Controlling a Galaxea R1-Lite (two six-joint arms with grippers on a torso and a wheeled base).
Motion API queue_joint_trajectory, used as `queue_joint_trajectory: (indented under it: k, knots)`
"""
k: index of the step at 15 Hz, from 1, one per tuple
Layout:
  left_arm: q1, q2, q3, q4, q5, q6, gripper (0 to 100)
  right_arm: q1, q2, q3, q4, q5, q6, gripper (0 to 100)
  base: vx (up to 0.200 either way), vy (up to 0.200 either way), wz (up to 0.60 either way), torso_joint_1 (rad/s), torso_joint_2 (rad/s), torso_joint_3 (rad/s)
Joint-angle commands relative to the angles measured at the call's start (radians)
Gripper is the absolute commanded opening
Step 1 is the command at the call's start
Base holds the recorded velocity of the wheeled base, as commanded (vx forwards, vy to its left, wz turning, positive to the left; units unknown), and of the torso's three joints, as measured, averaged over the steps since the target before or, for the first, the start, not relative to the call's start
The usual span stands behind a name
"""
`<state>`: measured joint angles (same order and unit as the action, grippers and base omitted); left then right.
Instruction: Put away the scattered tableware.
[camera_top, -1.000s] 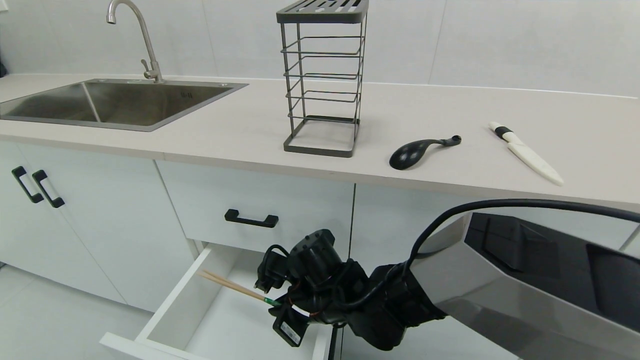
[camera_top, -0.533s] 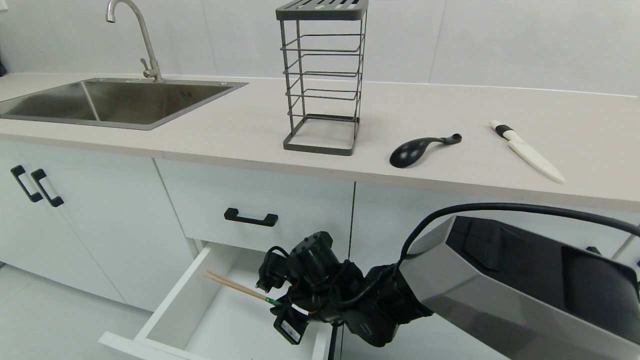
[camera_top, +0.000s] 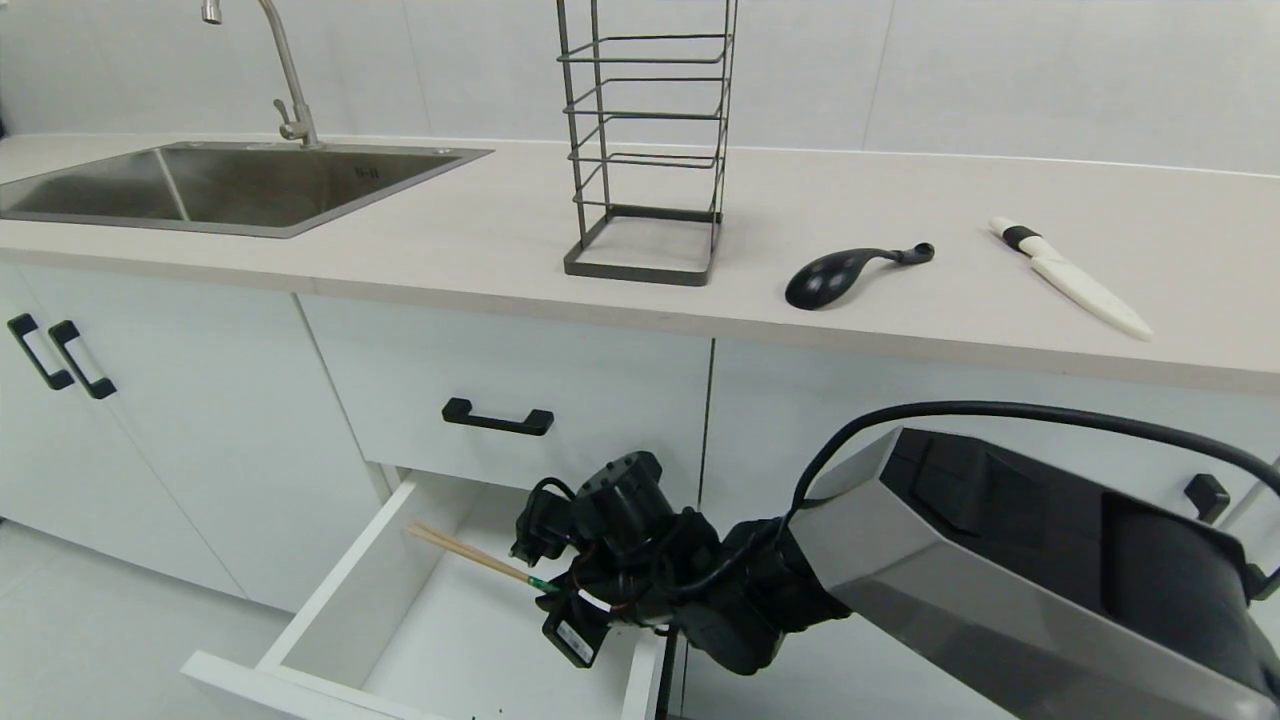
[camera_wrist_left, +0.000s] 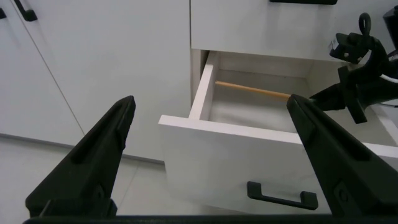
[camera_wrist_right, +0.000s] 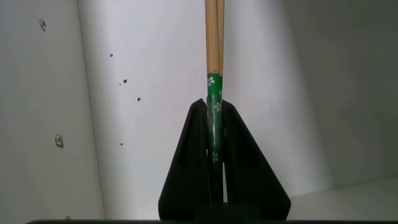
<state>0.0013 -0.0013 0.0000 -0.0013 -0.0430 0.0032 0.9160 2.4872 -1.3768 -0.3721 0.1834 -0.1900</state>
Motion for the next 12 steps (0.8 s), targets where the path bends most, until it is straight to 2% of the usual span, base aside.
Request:
queue_joint_trajectory:
  k: [1,7,12]
  knots:
    - [0.0,0.001,0.0,0.0,0.0,0.0,100,0.001,0.016,-0.013,0.006,0.001,0.0,0,0.0,0.0,0.0,0.0,0.0,0.0]
    - [0.0,0.001,0.0,0.0,0.0,0.0,100,0.009,0.048,-0.019,0.018,0.001,-0.002,0,0.0,0.0,0.0,0.0,0.0,0.0]
    - [0.0,0.001,0.0,0.0,0.0,0.0,100,0.02,0.084,-0.093,0.053,0.001,-0.017,0,0.0,0.0,0.0,0.0,0.0,0.0]
